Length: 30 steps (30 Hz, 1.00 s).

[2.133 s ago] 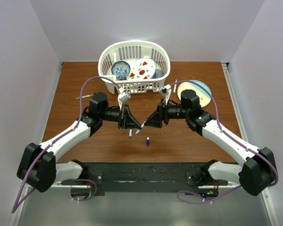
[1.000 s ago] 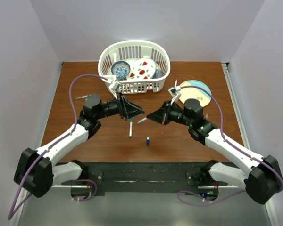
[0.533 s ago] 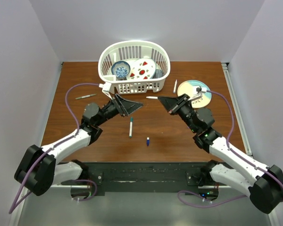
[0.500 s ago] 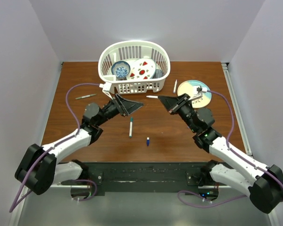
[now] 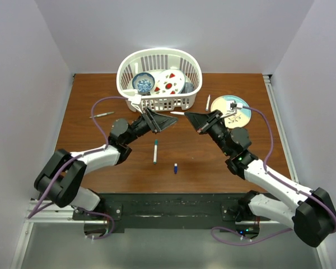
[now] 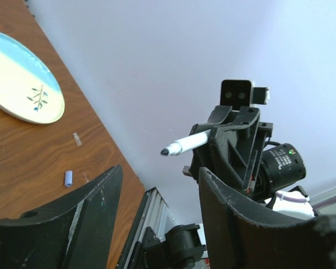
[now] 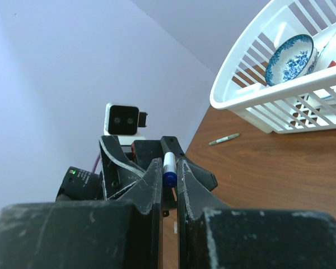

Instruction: Insert the pens into the pen caps

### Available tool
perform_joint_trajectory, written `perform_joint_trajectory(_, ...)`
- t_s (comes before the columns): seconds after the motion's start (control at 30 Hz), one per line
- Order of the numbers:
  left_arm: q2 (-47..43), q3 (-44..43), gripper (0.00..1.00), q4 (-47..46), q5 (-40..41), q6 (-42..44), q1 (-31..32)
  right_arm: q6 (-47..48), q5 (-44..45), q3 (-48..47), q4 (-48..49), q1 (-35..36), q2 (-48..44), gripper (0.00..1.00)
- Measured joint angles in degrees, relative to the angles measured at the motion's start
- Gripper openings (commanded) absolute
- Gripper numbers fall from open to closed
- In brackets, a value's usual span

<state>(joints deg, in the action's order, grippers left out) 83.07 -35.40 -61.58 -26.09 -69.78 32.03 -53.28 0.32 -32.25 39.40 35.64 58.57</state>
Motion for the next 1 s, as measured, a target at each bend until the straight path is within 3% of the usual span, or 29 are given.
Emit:
perform_joint_trajectory(0.17,2.16,0.0,0.5,-6.93,0.24,-2.38,0.02,0.04,-1.16,0.52,0.57,0.11,0.33,0.0)
perform_joint_trajectory(0.3,3.76,0.0,0.2,-10.4,0.37,-4.63,0.07,-0.07,-1.4,1.38,0.94,0.33,0.44,0.0)
perform_joint_trajectory(0.47,6.93,-0.39,0.0,-13.49,-0.15,-8.24,0.13,-0.52,-1.14,1.84,1.44,-0.11,0.66,0.0)
perform_joint_trajectory(0.63,8.22,-0.42,0.0,-15.58,-0.42,-11.23,0.13,-0.63,-2.03,1.9,0.94,-0.42,0.46,0.08)
perform_joint_trajectory(0.77,8.22,-0.39,0.0,-15.52,-2.89,-11.41,0.33,0.44,-3.32,4.24,-1.03,-0.46,-3.41,0.29)
perform_joint_trajectory(0.8,8.22,-0.39,0.0,-15.45,-3.82,-10.99,0.5,1.29,-3.58,5.07,-2.38,-0.46,-5.14,0.4)
perform_joint_trajectory(1.0,8.22,-0.79,0.0,-14.21,-10.14,-6.93,0.59,8.44,-8.83,7.21,-17.88,0.39,-16.92,0.75)
